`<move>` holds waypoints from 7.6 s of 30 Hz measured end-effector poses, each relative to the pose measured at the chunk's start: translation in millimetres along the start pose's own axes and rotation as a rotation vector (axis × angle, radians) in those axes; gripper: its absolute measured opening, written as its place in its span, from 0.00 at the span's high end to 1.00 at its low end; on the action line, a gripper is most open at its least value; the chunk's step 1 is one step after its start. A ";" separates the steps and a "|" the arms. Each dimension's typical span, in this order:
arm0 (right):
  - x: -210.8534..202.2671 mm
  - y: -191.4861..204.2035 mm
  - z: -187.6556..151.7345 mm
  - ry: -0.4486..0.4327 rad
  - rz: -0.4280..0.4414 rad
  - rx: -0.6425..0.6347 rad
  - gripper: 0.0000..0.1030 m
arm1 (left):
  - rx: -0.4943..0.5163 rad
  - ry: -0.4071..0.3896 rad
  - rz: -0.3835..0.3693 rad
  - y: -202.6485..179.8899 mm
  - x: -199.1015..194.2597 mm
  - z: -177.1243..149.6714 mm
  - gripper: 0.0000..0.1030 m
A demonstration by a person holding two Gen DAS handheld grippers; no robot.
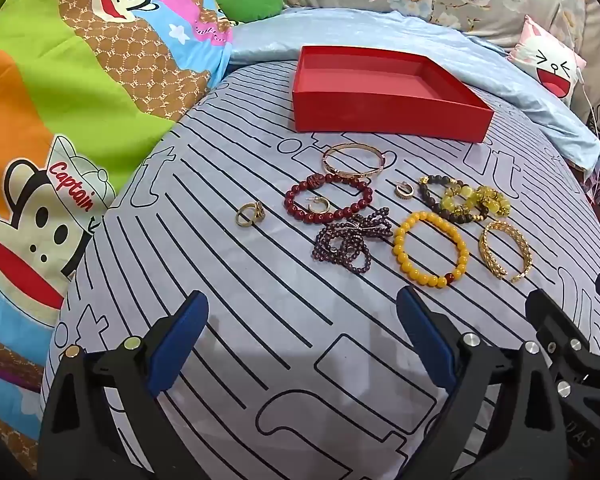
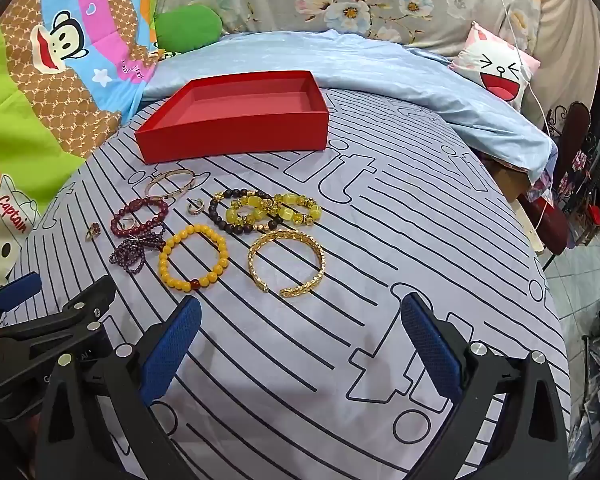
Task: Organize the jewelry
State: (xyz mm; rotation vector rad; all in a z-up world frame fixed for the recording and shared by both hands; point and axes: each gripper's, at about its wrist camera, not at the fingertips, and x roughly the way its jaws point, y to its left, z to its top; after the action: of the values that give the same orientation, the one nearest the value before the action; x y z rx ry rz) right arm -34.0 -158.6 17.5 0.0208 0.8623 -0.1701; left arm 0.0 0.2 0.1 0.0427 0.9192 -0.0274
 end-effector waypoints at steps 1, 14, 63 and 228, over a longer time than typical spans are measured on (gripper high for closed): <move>0.1 0.0 0.1 0.000 0.000 0.000 0.06 | 0.000 -0.003 0.001 0.0 -0.2 0.0 0.13; 0.5 -2.2 -0.7 0.003 0.007 0.016 0.06 | 0.002 -0.003 0.001 0.3 0.1 -0.8 0.14; 1.8 -2.0 0.4 0.000 0.014 0.024 0.06 | 0.003 -0.007 0.001 -3.4 -5.7 4.3 0.14; 232.8 20.2 301.4 0.089 0.219 -0.054 0.46 | 0.049 -0.042 -0.119 -36.4 172.3 301.2 0.45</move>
State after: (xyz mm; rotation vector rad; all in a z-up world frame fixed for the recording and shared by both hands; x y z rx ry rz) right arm 344.9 -197.7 36.6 0.0724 0.9463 0.0600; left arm 342.2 -51.7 44.5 0.0327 0.8783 -0.1612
